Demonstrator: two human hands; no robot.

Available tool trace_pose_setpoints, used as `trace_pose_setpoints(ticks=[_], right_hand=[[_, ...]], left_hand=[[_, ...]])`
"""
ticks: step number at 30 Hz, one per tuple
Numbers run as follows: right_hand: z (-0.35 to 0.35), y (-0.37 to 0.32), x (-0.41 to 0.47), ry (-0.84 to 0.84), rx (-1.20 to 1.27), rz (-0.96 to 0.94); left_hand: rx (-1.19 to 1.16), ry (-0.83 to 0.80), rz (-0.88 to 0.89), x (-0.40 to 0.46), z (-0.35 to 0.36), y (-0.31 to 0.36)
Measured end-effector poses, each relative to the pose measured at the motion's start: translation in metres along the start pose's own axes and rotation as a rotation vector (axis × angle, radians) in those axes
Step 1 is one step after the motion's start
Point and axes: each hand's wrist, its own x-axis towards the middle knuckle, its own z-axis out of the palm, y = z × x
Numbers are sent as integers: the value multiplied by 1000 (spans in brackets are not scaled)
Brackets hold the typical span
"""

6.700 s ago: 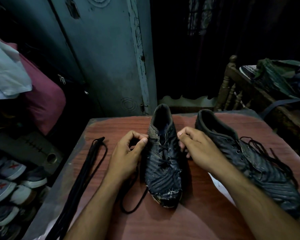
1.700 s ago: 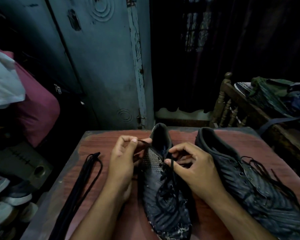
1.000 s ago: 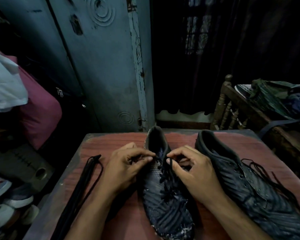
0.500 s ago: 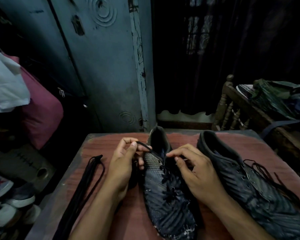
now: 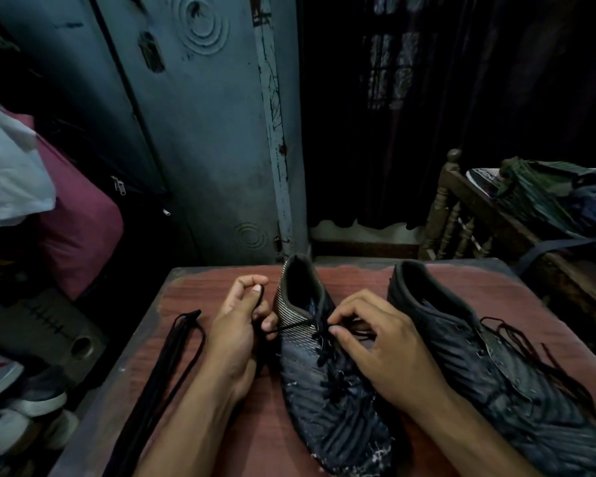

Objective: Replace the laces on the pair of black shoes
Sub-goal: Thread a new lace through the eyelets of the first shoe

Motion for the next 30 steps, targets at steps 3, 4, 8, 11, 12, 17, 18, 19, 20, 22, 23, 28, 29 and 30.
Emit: trace_pose_setpoints(ticks=[3, 4, 8, 11, 12, 17, 18, 19, 20, 22, 23, 28, 29, 30], right_hand=[[1, -4, 0, 58, -6, -75], [1, -5, -1, 75, -4, -99], [1, -6, -1, 119, -32, -152], [1, -3, 0, 105, -95, -178], [0, -2, 0, 100, -120, -189], [-7, 2, 3, 56, -205, -248], [-8, 2, 3, 40, -218, -253], [-10, 3, 3, 22, -229, -256], [-11, 3, 3, 3, -237, -259], [-14, 3, 4, -33, -249, -257], [-15, 3, 4, -47, -254, -254], [-16, -1, 3, -63, -241, -229], [-15, -3, 3, -59, -227, -223], [-14, -4, 2, -54, -210, -220]], left_hand=[[83, -29, 29, -1, 0, -2], [107, -40, 30, -2, 1, -2], [282, -167, 149, -5, 0, -1], [750, -334, 407, -6, -8, 0], [855, -387, 434, -5, -10, -1], [961, -438, 446, -4, -14, -1], [989, -435, 466, -4, -13, 0], [1018, -436, 490, -5, -13, 0], [1041, -435, 519, -6, -12, 0], [1056, -413, 568, -7, -11, -1], [1057, -396, 581, -8, -10, 0], [1084, -312, 627, -11, -3, 1], [1068, -294, 624, -12, -2, 0], [1052, -275, 612, -13, -1, 0]])
